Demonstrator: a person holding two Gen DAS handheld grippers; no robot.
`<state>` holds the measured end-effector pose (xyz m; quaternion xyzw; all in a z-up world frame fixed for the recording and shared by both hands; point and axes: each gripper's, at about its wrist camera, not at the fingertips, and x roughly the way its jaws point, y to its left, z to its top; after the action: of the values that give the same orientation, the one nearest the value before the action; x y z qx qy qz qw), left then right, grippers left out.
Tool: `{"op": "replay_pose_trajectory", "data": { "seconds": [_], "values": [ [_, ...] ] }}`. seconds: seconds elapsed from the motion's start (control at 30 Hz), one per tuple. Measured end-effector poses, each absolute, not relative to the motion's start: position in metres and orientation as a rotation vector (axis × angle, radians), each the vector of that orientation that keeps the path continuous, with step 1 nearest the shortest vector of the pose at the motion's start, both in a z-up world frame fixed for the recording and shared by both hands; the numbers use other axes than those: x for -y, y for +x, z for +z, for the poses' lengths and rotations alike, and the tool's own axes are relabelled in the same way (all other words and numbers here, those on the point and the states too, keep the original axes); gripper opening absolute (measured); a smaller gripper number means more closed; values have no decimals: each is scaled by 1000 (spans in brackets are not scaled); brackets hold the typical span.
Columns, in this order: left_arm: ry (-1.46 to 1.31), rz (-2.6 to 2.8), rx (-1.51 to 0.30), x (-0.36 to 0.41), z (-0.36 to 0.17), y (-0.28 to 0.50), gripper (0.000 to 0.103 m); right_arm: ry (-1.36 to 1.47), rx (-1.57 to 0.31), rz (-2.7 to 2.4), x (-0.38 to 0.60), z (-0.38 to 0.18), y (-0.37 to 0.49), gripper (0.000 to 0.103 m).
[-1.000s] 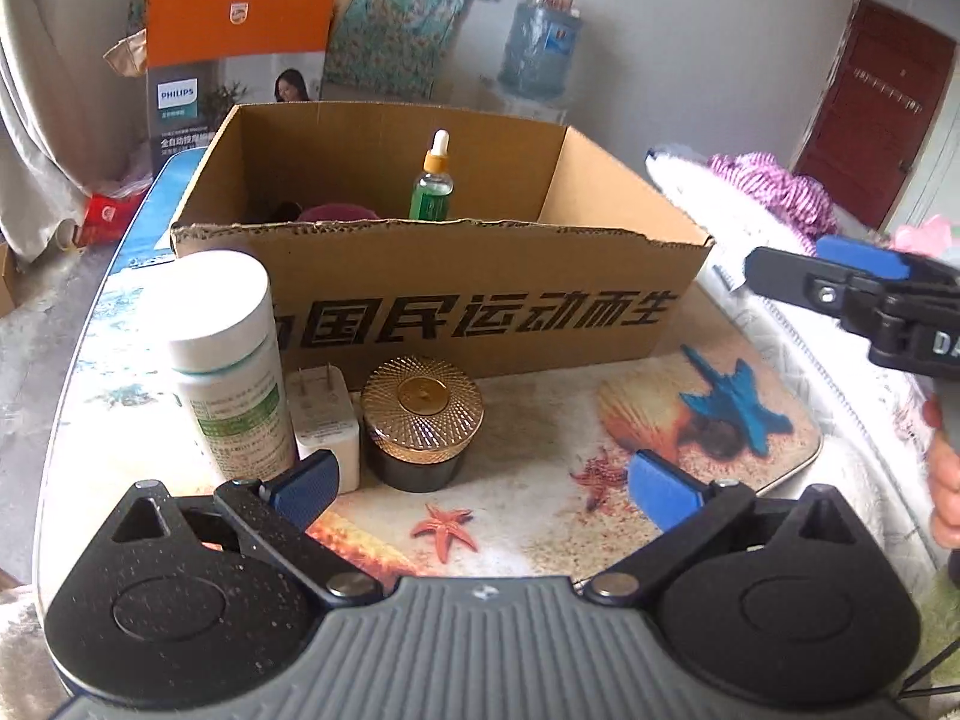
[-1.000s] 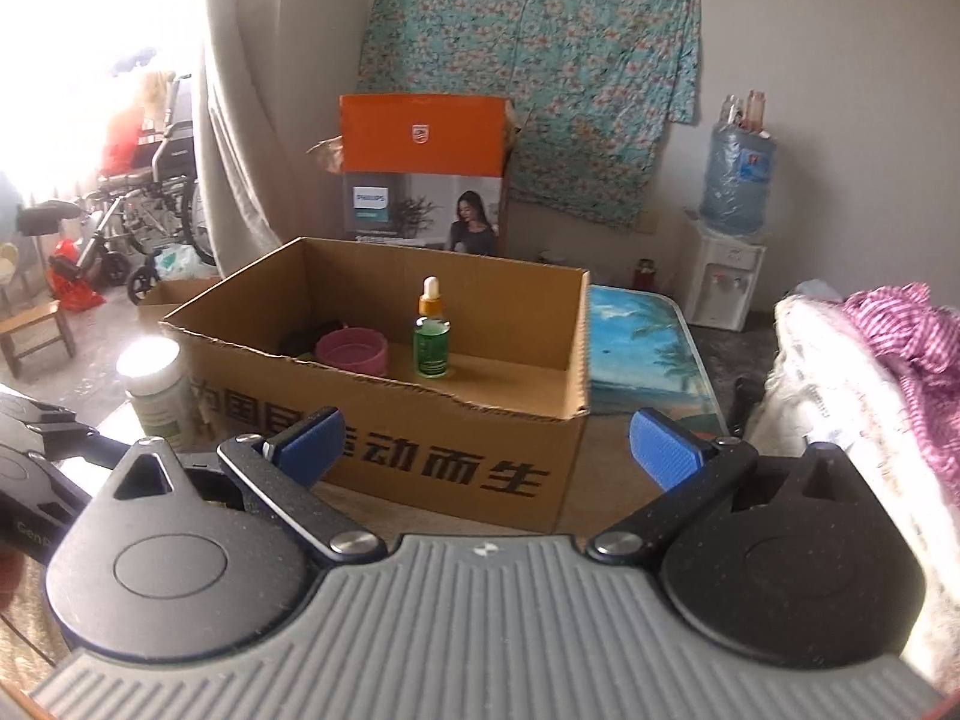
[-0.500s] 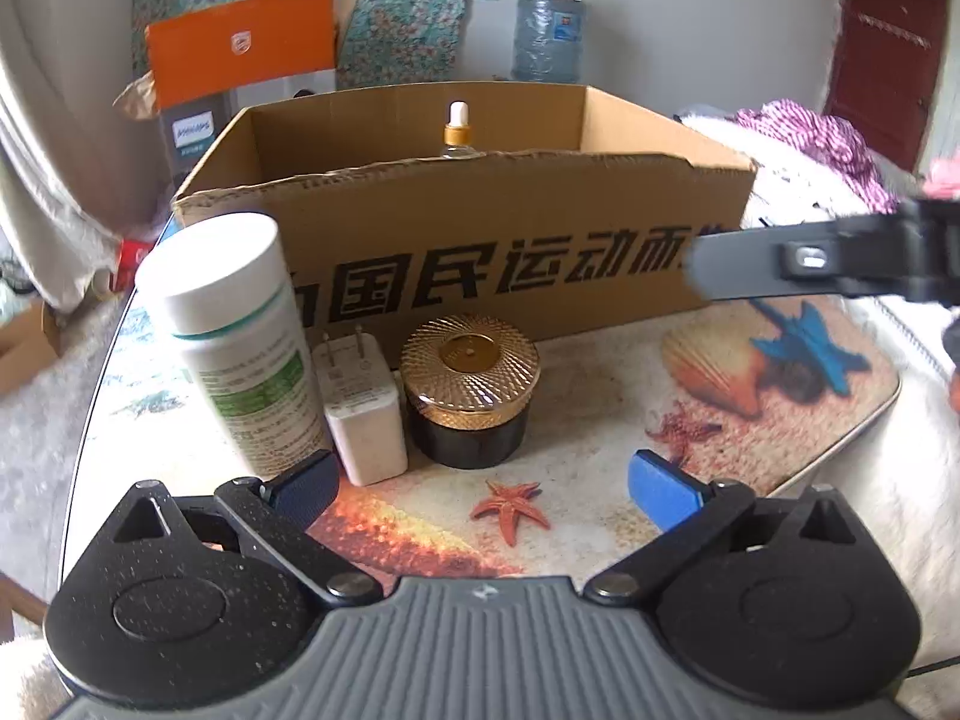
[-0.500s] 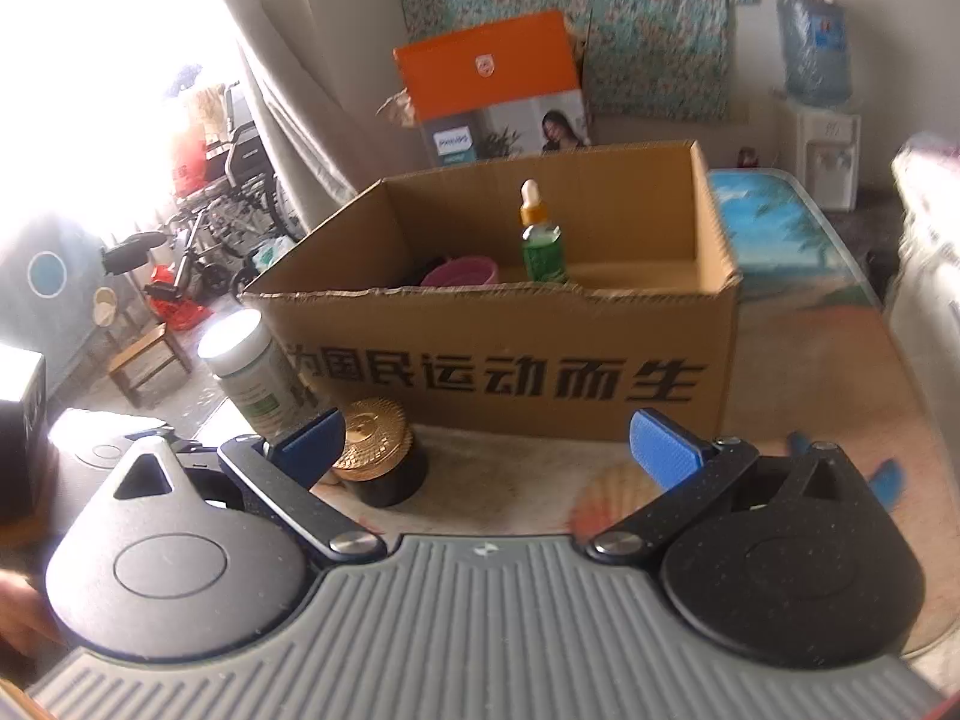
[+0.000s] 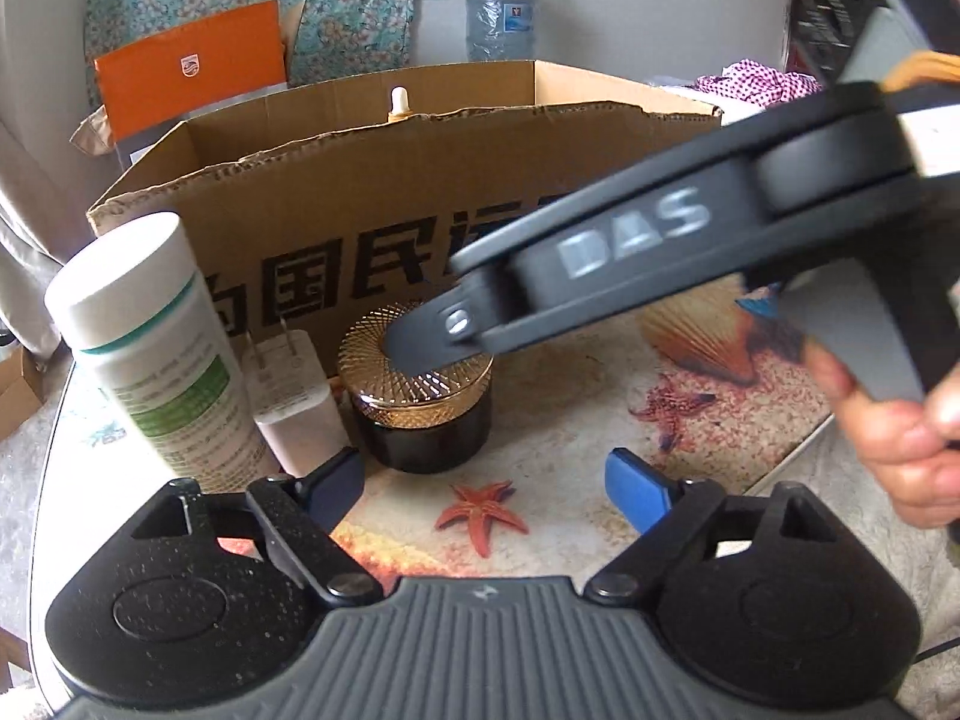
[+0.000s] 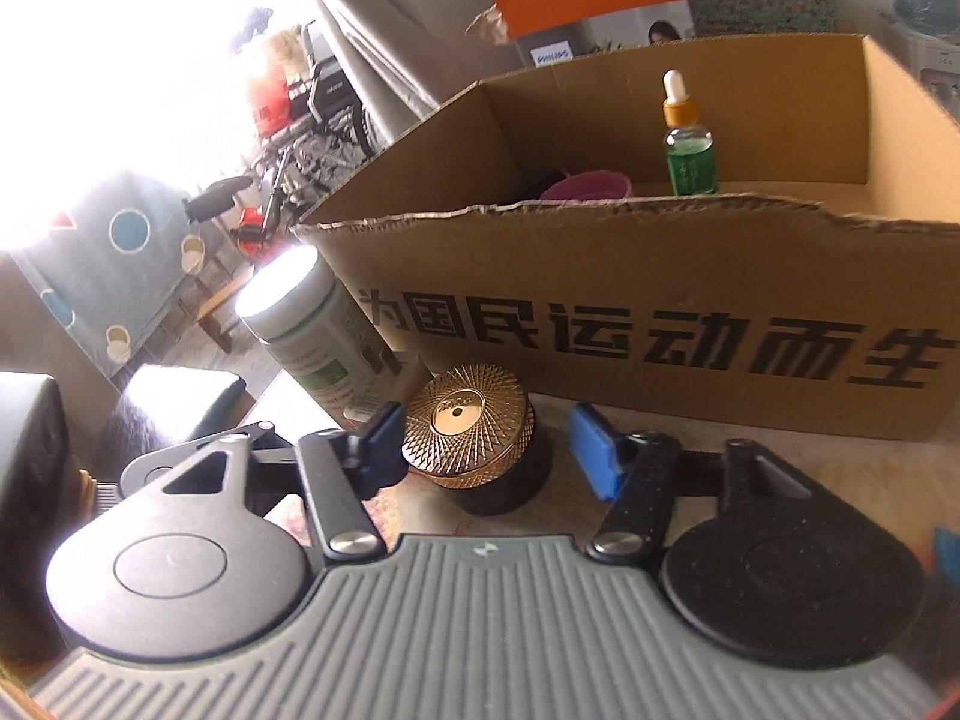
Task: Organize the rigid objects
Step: 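Close the right gripper around the gold-lidded dark jar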
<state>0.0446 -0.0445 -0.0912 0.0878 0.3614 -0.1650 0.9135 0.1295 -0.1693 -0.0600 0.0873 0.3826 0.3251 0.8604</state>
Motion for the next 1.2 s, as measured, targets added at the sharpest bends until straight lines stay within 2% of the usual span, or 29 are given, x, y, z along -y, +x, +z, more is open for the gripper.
{"op": "replay_pose_trajectory", "data": {
  "seconds": [0.13, 0.47, 0.9, 1.13, 1.2],
  "values": [
    [177, -339, -733, 46, -91, 50, 87, 192, -816, 719, 163, -64, 139, 48],
    [175, -421, -734, 55, -87, 55, 87, 172, -826, 697, 182, -60, 133, 49],
    [245, -571, -711, 112, -83, 50, 87, 286, -826, 535, 260, -56, 106, 51],
    [272, -479, -745, 120, -79, 62, 86, 363, -837, 509, 270, -57, 107, 58],
    [252, -468, -760, 118, -79, 65, 82, 381, -857, 504, 269, -60, 109, 60]
  ]
}}
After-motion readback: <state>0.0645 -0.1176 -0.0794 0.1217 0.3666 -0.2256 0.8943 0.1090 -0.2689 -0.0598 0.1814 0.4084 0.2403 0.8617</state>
